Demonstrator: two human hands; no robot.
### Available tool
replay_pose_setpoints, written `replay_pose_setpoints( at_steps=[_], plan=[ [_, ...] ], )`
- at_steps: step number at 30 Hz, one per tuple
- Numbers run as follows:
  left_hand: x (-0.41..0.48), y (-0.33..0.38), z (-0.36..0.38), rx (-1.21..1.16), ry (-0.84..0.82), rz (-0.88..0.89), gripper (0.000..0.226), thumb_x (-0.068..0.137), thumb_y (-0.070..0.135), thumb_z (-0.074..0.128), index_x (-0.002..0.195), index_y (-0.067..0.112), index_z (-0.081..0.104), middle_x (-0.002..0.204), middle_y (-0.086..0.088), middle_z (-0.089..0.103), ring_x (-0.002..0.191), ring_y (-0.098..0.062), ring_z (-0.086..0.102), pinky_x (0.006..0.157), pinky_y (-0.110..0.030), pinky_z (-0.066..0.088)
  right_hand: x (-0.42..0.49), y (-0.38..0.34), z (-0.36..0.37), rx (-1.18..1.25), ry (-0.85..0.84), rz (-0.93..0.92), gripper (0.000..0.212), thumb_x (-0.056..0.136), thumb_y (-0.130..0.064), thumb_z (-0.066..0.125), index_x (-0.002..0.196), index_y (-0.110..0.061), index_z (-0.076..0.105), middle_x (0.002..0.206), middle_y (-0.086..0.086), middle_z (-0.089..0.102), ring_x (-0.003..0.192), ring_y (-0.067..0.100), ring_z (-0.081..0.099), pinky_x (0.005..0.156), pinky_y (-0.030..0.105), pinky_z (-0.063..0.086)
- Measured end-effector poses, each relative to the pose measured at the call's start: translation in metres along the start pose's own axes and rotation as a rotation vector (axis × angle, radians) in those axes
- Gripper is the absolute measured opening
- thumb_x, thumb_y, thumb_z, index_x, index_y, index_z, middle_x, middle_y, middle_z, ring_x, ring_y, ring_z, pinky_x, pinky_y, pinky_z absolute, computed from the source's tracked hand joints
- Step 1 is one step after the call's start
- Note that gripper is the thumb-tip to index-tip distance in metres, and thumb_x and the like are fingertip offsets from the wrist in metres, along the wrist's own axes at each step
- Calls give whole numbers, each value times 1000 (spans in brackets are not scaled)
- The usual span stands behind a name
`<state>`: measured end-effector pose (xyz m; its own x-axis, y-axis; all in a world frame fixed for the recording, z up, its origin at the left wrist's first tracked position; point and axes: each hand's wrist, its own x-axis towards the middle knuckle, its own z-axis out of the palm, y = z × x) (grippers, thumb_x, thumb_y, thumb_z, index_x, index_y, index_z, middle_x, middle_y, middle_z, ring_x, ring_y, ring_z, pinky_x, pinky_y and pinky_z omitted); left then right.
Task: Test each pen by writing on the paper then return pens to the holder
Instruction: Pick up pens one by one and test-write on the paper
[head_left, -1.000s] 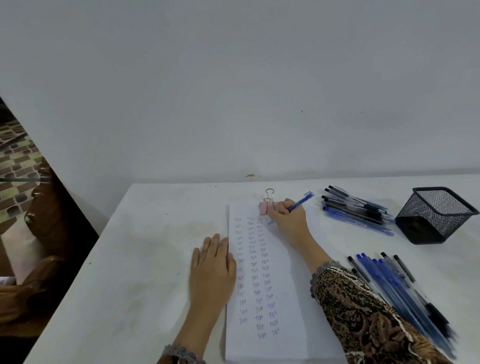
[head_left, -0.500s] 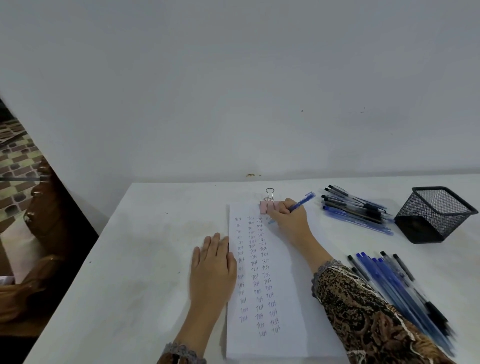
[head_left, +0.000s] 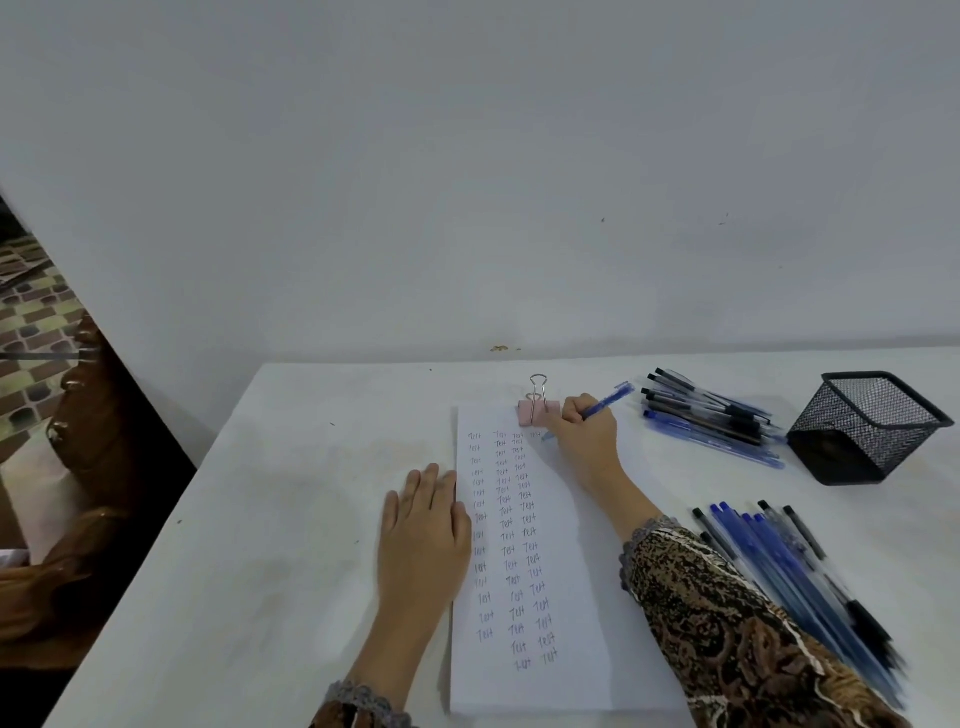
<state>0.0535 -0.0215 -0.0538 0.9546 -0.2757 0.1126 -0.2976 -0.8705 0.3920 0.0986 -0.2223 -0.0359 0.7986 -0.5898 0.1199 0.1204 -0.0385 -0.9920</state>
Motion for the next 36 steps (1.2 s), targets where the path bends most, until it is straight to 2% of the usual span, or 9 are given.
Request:
replay_pose_setpoints(
  at_steps=[5,9,14,16,19,25,30,33,36],
  plan=[
    [0,-1,0,-24,5,4,47,99,31,16,146,23,22,156,5,14,145,-12,5,117,-32,-1,1,3,1,62,-21,26,55,77,14,56,55,-22,22,47,-12,25,49,9,25,59,16,36],
    [0,-1,1,-37,18,9,46,100,29,23,146,23,23,156,5,16,145,-12,6,117,-33,0,1,9,2,64,-36,-11,60,76,10,61,50,-27,23,52,-7,24,59,16,24,78,26,37],
    [0,-1,1,-43,31,10,46,100,30,25,145,24,25,155,6,16,144,-10,6,117,-32,0,1,-1,-5,143,2,72,54,77,19,49,54,-21,21,49,-7,23,40,6,20,42,16,24],
    [0,-1,0,-58,36,7,46,99,30,26,145,23,26,155,5,18,144,-11,8,117,-32,1,4,-2,-11,302,38,132,55,78,23,42,51,-21,22,41,-8,23,34,6,18,37,14,16],
    [-1,0,-1,-58,37,5,45,99,30,27,144,22,29,154,4,21,144,-12,11,118,-32,3,-4,-7,-21,289,46,141,53,79,22,43,48,-18,26,38,-5,27,32,7,22,38,15,15],
    [-8,2,-3,-100,70,12,42,98,26,32,139,18,39,149,3,33,141,-11,21,117,-29,7,-44,-5,-37,47,96,5,39,79,16,52,59,-13,36,62,7,40,47,17,42,41,17,36],
    [-16,6,-8,-111,106,7,55,88,32,23,132,12,50,140,-2,47,135,-16,35,113,-27,20,-73,-1,-53,-14,89,-76,34,80,12,57,68,-18,46,71,16,53,57,24,51,56,33,41],
    [-25,10,-11,-123,128,13,48,89,26,30,125,7,56,131,-7,55,123,-21,47,106,-29,32,-84,-4,-60,-31,83,-94,31,82,11,57,70,-17,48,75,16,55,50,9,55,54,27,45],
    [-40,11,-13,-144,127,-9,37,95,15,40,128,7,53,135,-6,51,125,-21,44,107,-29,29,-97,-9,-64,-3,45,-97,30,82,12,58,70,-14,48,72,11,54,48,2,57,51,18,47]
  ],
)
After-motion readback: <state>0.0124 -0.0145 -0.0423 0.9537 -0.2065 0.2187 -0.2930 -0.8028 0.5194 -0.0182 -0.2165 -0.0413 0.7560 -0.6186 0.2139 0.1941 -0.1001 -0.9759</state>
